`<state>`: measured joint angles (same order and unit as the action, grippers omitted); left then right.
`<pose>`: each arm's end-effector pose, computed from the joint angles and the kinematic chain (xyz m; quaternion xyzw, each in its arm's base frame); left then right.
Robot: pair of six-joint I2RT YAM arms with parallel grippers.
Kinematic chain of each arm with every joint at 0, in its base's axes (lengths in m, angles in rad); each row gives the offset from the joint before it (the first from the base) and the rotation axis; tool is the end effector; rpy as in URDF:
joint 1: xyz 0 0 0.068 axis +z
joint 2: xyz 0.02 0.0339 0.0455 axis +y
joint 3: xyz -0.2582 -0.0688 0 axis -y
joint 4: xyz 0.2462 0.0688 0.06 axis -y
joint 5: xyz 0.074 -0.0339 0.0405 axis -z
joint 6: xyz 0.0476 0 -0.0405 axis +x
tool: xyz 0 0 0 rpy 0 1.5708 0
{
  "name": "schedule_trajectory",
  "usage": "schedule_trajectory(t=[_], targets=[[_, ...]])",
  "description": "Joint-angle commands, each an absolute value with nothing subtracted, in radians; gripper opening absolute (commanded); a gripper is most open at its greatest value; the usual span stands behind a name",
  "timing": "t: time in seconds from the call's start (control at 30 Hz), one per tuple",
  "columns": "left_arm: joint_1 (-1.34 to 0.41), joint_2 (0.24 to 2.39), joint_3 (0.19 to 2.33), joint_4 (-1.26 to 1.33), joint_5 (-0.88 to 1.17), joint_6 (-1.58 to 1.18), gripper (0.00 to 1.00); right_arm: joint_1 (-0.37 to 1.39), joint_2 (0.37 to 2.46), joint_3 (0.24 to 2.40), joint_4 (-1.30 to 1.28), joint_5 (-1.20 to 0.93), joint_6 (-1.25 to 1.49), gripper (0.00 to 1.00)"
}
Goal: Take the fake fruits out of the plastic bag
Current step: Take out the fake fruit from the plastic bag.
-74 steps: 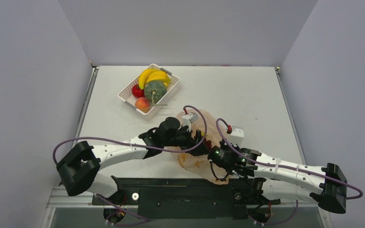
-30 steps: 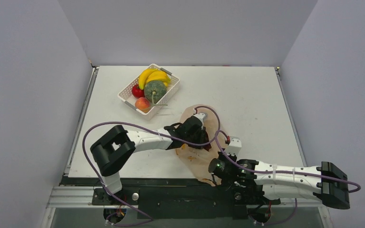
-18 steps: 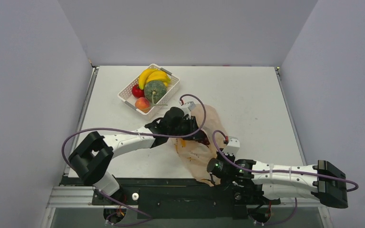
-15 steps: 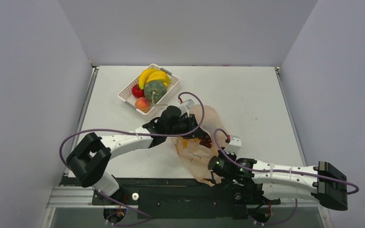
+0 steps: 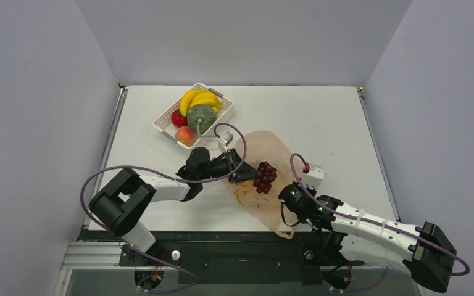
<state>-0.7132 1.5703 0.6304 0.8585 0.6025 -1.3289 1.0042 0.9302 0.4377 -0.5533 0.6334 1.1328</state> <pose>0.2292 -0.2339 0.1991 -0.0211 0.7301 -0.6659 0.1521 0.1136 0.1260 0.1597 0.1396 0.9106 0.0713 0.3823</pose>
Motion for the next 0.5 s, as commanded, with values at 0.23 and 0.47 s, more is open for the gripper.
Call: schedule_trajectory(t=[0.23,0.47], targets=[[-0.785,1.5,0.565,1.06,0.883,-1.481,0.0,0.676,0.984,0.589,-0.447,0.528,0.835,0.0],[-0.799,1.247,0.736,0.301,0.806,-0.958,0.0,0.609,1.046,0.613,-0.421,0.47,0.774,0.0]])
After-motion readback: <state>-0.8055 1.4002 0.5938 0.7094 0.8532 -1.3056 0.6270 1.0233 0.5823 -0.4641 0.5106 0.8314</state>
